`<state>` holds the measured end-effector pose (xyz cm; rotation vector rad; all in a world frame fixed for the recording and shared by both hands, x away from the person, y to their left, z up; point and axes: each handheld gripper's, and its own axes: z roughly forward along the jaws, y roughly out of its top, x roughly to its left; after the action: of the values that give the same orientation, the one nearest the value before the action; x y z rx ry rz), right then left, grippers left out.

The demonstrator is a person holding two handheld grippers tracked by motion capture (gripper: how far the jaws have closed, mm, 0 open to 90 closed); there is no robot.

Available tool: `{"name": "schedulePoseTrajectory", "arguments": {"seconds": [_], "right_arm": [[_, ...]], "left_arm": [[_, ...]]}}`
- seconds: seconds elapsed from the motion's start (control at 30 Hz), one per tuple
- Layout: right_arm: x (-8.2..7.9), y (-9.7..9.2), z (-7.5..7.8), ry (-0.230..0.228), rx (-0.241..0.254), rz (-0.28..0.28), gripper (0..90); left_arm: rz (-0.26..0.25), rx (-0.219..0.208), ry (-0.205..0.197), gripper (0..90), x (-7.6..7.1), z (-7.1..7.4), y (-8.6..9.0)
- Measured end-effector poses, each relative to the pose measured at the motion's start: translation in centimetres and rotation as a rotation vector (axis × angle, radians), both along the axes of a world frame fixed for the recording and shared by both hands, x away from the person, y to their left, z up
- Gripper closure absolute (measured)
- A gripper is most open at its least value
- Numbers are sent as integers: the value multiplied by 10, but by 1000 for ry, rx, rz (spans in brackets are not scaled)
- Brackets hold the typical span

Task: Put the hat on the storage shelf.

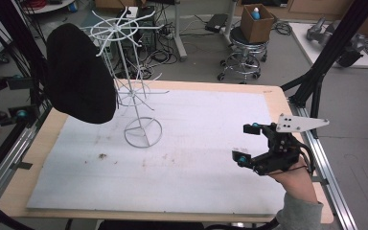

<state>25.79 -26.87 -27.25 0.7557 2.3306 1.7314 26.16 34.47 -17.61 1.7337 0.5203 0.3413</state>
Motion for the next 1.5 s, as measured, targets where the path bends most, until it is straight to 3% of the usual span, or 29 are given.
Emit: {"name": "schedulePoseTrajectory", "arguments": {"seconds": [0.13, 0.43, 0.67, 0.93, 1.2, 1.5], "right_arm": [[0, -2, 1, -4, 1, -20, 8], [-3, -9, 4, -31, 29, -62, 8], [-4, -8, 4, -37, 18, -80, 8], [-5, -8, 5, -48, 11, -101, 8], [-5, -8, 5, -58, -5, -134, 8], [-4, -5, 5, -66, -6, -159, 8]], "left_arm": [[-6, -21, -1, 70, -6, -14, -2], [0, -23, 16, 70, -17, -48, -7], [-2, -28, 24, 70, -24, -66, -6], [-25, -17, 28, 70, -26, -74, -10], [-9, 15, 42, 70, -24, -83, -16], [-18, 8, 33, 70, -28, -83, -18]]}}
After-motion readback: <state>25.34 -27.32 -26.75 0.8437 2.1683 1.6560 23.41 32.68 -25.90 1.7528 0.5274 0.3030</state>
